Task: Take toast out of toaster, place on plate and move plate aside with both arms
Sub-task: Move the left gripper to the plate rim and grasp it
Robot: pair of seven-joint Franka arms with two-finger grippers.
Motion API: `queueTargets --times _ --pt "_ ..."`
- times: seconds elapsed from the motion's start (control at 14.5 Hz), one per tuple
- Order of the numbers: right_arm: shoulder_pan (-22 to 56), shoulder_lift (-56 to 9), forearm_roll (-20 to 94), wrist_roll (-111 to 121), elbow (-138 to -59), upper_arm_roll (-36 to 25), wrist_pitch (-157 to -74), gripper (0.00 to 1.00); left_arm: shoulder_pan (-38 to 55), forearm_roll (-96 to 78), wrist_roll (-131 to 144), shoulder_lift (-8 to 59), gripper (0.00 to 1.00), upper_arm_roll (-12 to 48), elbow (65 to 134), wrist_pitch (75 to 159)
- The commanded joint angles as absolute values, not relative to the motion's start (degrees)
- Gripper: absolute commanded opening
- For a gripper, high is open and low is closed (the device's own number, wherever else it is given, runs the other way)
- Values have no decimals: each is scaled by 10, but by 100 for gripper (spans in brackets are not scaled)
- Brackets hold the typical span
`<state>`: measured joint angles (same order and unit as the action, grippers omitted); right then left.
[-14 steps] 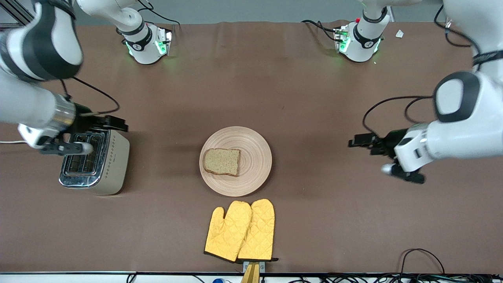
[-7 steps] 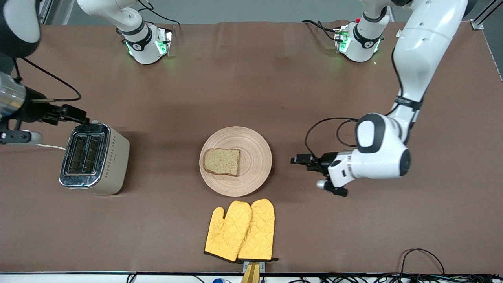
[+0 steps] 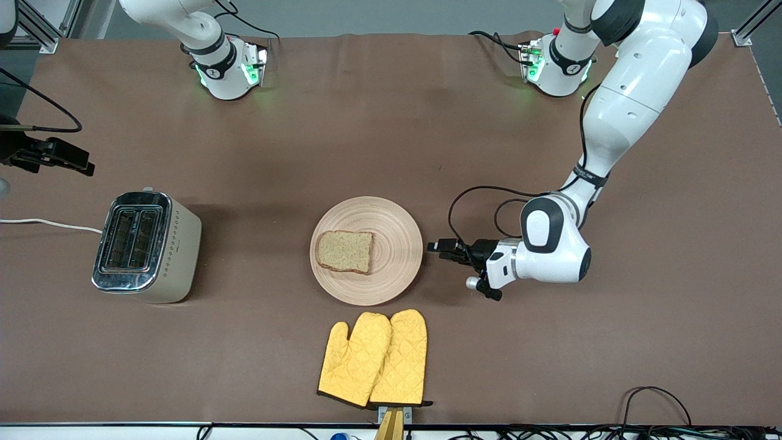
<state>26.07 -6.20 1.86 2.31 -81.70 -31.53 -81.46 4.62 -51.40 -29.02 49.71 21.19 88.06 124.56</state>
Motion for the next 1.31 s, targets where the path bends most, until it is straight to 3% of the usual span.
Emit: queueTargets --times 0.0,0.07,0.21,0.34,0.76,1.24 --pt "227 -43 11 73 -823 -316 -812 100 47 -552 -299 506 57 218 879 1267" --pt "187 -42 14 88 -823 -285 -808 100 54 -562 -299 513 55 218 878 1273" --pt "52 -40 14 98 -823 -155 -801 100 61 -570 -299 522 53 218 877 1288" --pt "-22 -29 12 96 -828 -75 -800 100 67 -574 -300 534 49 218 875 1288" --pt "-33 -14 11 51 -830 -21 -789 100 79 -577 -300 550 33 218 866 1299" --pt "4 -11 -11 49 -830 -33 -788 100 91 -577 -300 555 9 218 860 1305"
